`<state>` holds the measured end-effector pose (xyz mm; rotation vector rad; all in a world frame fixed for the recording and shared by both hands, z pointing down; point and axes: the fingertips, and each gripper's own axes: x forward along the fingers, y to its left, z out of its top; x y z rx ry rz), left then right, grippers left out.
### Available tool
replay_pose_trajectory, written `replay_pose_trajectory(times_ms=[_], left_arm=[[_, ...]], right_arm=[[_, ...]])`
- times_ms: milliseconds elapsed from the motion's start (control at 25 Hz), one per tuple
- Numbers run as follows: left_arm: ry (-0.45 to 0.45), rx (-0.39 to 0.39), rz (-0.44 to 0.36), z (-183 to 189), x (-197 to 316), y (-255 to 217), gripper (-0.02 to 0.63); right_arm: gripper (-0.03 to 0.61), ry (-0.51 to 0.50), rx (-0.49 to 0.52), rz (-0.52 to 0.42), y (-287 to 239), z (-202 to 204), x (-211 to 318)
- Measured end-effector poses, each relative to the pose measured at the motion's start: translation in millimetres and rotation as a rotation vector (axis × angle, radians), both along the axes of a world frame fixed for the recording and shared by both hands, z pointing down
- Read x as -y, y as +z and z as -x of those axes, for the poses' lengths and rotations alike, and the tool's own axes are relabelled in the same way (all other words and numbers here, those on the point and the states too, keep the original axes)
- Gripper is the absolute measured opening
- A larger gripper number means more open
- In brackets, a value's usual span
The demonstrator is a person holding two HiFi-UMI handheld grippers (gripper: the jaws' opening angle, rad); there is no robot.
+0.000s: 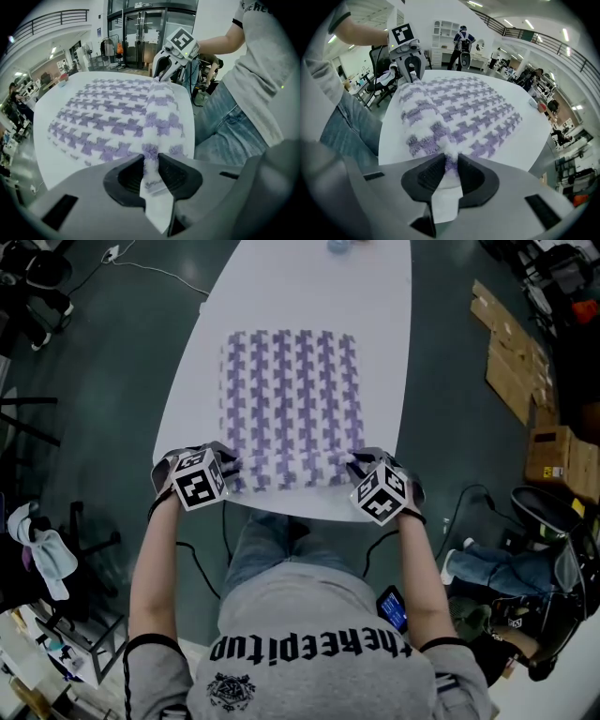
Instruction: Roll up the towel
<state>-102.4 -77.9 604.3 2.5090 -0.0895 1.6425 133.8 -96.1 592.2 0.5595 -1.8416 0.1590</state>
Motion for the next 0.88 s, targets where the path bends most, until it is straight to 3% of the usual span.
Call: replay_pose_trajectory(times_ms=[200, 600, 720, 880], left_arm=[[0.009, -0.005, -0.057, 2, 1, -11, 0.116], [-0.12, -0.152, -0.285, 7, -4, -85, 0.149], [-0.086, -0.148, -0.268, -2, -29, -80, 0.149], [-0.063, -0.098, -0.203, -10, -59, -50, 0.183]], right_arm=[[0.077, -0.002, 0.008, -0.015, -8, 2, -1], [0.095, 0.045, 0.108, -0.157, -70, -9, -12], [0.095, -0.004, 0.122, -0.147, -70, -1, -29], [0.123, -0.084, 0.059, -0.091, -41, 6, -57]])
